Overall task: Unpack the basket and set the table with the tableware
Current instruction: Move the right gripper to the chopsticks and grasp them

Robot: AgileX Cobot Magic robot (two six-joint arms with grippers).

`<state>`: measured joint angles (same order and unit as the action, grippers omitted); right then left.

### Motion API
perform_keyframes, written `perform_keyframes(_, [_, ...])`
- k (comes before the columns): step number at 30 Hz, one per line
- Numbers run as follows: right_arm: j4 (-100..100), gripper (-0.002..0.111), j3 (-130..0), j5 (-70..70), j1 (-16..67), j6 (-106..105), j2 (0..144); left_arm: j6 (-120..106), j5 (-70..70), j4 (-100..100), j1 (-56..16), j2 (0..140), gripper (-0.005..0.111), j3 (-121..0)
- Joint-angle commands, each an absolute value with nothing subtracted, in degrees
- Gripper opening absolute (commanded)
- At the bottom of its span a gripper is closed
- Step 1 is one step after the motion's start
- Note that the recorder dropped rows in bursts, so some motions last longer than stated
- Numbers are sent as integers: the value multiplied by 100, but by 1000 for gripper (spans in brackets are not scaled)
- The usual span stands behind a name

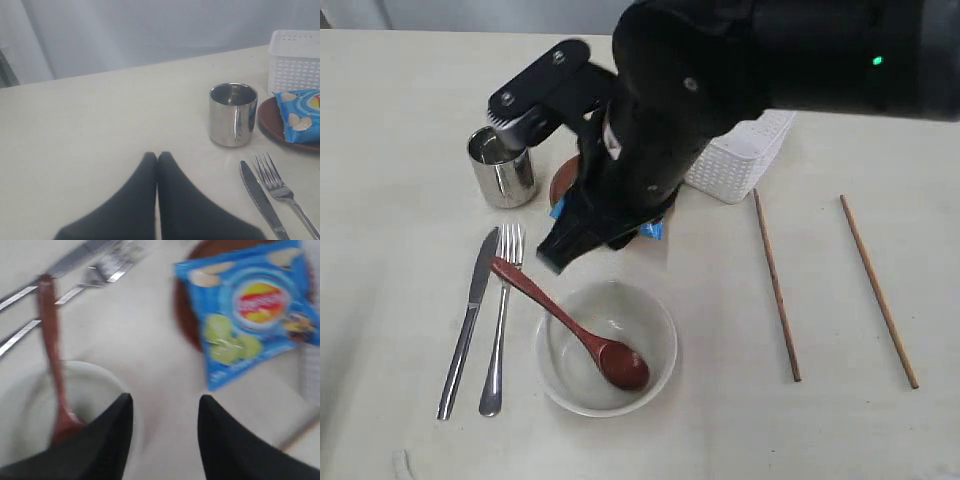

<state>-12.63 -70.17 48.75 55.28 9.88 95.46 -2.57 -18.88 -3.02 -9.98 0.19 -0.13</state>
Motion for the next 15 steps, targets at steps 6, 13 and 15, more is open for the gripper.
perform_keyframes(6, [-1550,41,-6735,5786,3654,2133,9289,-255,-1845,-292,-984,0,0,0])
perform_keyframes(13, [170,41,-5661,4546,2416,955,9529,-255,-1845,-292,-984,0,0,0])
perform_keyframes(15, [145,41,-5512,4352,2276,955,9692,-255,-1845,-292,-984,0,0,0])
